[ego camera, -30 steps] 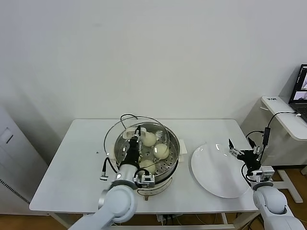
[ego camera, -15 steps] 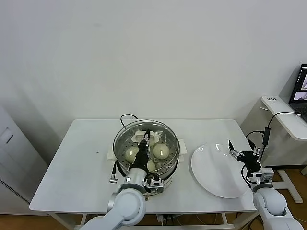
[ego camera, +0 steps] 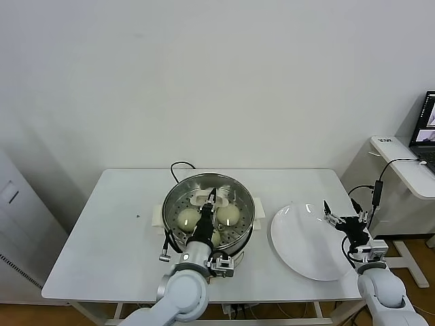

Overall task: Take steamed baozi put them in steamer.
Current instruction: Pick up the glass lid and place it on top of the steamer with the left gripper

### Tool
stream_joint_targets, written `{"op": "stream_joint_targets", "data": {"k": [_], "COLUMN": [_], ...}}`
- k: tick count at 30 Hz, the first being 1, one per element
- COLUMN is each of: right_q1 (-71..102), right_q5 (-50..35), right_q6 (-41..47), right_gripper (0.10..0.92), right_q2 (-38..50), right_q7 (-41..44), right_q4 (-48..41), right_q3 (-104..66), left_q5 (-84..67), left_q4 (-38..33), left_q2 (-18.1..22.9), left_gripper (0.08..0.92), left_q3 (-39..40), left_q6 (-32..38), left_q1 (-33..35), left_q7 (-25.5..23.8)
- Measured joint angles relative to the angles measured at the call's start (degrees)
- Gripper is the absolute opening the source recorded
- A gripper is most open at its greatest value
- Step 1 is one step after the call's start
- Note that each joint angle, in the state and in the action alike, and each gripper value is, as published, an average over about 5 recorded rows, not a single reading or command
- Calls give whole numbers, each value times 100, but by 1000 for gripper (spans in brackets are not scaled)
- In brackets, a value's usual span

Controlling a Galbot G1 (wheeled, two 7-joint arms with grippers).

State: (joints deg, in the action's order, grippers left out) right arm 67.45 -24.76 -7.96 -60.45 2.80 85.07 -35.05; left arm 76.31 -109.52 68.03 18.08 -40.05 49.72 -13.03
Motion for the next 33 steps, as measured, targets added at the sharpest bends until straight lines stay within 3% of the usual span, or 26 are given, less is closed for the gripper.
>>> {"op": "stream_joint_targets", "data": {"k": [11, 24, 33], "right_q1": [52, 24, 60], "right_q5": [14, 25, -86], "right_q6": [-30, -48, 21], "right_gripper": [823, 823, 823], "right_q2": [-21, -91, -85], "right_q7": [35, 73, 150], "right_q4": [16, 10, 60], "right_q3": [-70, -66, -59], "left_q5": [-268, -1438, -4085], "left_q4": [47, -743, -1525], "left_q2": [-22, -463, -907], "left_gripper": [140, 504, 760], "left_q3": [-31, -445, -1456], "left_q6": [-70, -213, 468], "left_q1": [39, 386, 634], "left_q7": [197, 191, 11]}}
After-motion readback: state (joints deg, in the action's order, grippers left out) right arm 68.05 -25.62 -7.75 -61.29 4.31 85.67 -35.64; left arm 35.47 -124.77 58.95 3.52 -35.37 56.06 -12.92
